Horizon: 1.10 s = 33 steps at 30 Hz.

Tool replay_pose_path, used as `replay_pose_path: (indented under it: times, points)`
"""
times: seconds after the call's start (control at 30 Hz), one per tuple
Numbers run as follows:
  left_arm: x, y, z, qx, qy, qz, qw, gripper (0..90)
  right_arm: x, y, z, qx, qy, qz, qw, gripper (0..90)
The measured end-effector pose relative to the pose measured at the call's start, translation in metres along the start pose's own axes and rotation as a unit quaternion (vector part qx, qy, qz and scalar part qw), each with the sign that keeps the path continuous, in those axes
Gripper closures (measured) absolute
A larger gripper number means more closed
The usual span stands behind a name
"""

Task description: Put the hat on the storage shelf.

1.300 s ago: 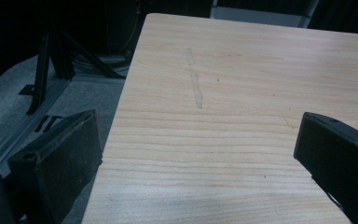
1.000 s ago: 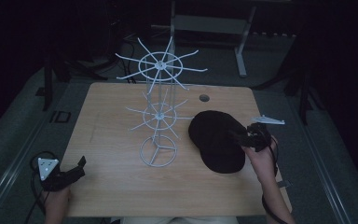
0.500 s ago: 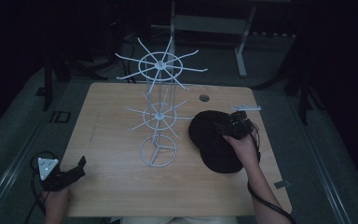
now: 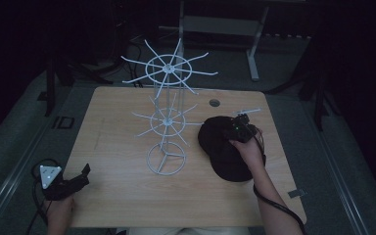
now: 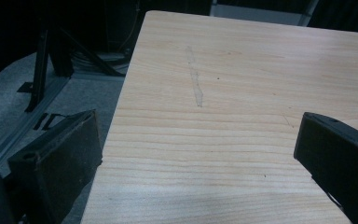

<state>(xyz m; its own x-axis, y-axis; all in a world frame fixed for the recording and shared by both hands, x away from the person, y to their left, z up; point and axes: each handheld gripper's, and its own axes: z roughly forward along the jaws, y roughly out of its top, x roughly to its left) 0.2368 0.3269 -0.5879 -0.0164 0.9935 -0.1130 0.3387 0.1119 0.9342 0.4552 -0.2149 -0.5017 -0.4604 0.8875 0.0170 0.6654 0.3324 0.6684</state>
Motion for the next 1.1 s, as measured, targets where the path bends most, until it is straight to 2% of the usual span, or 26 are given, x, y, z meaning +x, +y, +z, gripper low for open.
replay_pose_path:
  times: [0.03,0.07,0.13,0.23,0.47,0.8,1.1]
  points:
    - [0.000,0.000,0.000,0.000,0.000,0.000,1.0000,1.4,0.002,0.000,0.001,0.001,-0.009,-0.011,0.9999,56.2]
    - [0.000,0.000,0.000,0.000,0.001,0.000,1.0000,1.4,0.004,0.000,0.001,-0.001,-0.014,-0.019,0.9997,62.3]
    - [0.000,0.000,0.000,0.000,0.001,-0.002,1.0000,1.4,0.006,-0.002,0.001,-0.001,-0.015,-0.018,0.9997,75.4]
    - [0.000,0.000,0.000,0.000,0.002,-0.002,1.0000,1.5,0.005,-0.006,0.000,-0.013,-0.012,-0.015,0.9997,83.2]
    - [0.000,0.000,0.000,0.000,0.002,-0.002,1.0000,1.5,0.010,-0.008,-0.013,-0.047,-0.021,-0.033,0.9981,84.8]
    - [0.000,0.000,0.000,0.000,0.003,-0.003,1.0000,1.5,0.005,-0.008,-0.038,-0.081,-0.025,-0.035,0.9958,85.0]
    - [0.000,0.000,0.000,0.000,0.003,-0.001,1.0000,1.5,-0.003,-0.010,-0.067,-0.120,-0.026,-0.034,0.9919,85.0]
